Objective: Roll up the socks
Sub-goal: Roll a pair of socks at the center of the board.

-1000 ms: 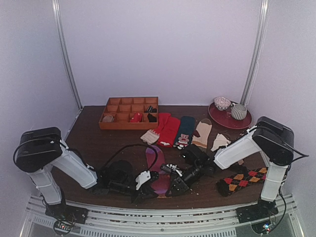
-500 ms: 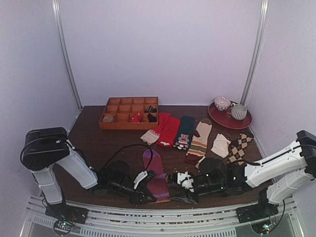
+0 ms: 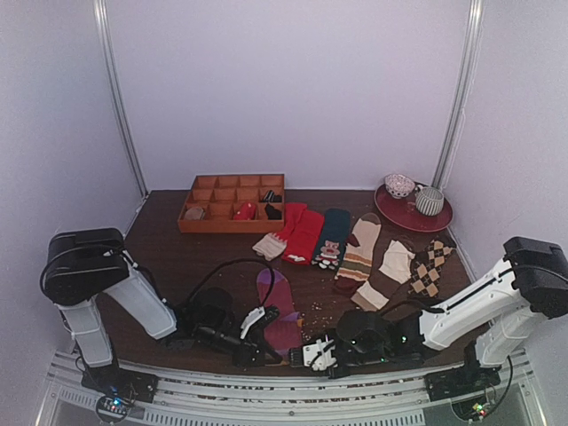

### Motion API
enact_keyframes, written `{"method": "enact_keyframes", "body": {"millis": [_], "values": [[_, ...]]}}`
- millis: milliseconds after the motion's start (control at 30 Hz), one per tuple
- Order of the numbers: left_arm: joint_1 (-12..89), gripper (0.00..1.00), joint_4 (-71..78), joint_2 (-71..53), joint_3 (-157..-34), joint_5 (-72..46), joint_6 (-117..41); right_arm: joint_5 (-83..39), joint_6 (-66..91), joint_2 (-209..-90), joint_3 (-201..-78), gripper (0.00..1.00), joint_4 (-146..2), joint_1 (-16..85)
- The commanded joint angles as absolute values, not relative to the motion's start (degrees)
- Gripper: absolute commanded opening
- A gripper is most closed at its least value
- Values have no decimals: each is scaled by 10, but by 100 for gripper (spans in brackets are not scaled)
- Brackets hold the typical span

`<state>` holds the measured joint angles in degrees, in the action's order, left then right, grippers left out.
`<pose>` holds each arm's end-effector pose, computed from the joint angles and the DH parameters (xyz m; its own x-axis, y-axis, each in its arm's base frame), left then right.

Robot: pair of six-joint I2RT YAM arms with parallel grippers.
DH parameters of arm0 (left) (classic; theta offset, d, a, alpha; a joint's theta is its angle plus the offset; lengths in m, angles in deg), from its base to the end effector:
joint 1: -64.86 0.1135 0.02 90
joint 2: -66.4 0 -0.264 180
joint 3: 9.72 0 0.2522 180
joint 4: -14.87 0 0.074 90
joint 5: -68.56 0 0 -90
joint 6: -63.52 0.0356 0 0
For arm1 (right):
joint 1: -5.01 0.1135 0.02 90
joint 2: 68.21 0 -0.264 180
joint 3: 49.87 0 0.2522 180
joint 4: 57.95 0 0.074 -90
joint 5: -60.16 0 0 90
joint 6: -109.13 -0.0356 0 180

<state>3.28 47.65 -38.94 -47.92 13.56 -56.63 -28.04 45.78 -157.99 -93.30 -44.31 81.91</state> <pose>0.1120 -0.2498 0.0775 -0.7073 0.4426 -0.5512 0.6829 0.2263 -0.6946 0.0636 0.2781 0.1358 0.3299 -0.5605 -0.7596 -0.9304 -0.0566 -0.3622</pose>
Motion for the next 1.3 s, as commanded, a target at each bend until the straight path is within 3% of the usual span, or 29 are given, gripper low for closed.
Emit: {"method": "enact_keyframes", "body": {"millis": [0,300,600,667,733,933,1133,1267], "values": [[25,0,290,-438,-446,130,-573,-301,477,-1598,-956,46,-438,823],[25,0,293,-439,-445,132,-568,-286,473,-1645,-977,44,-449,825],[25,0,301,-437,-440,131,-563,-305,425,-1695,-1014,19,-497,822],[25,8,293,-422,-438,110,-556,-289,393,-1701,-1021,13,-523,815],[25,22,277,-393,-437,80,-540,-252,366,-1697,-1020,9,-539,804],[25,44,197,-226,-446,-57,-466,-89,278,-1689,-1028,8,-598,744],[19,50,207,-67,-427,-157,-402,30,192,-1769,-1127,8,-775,702],[-12,52,269,-22,-395,-184,-360,116,127,-1805,-1153,9,-816,683]]}}
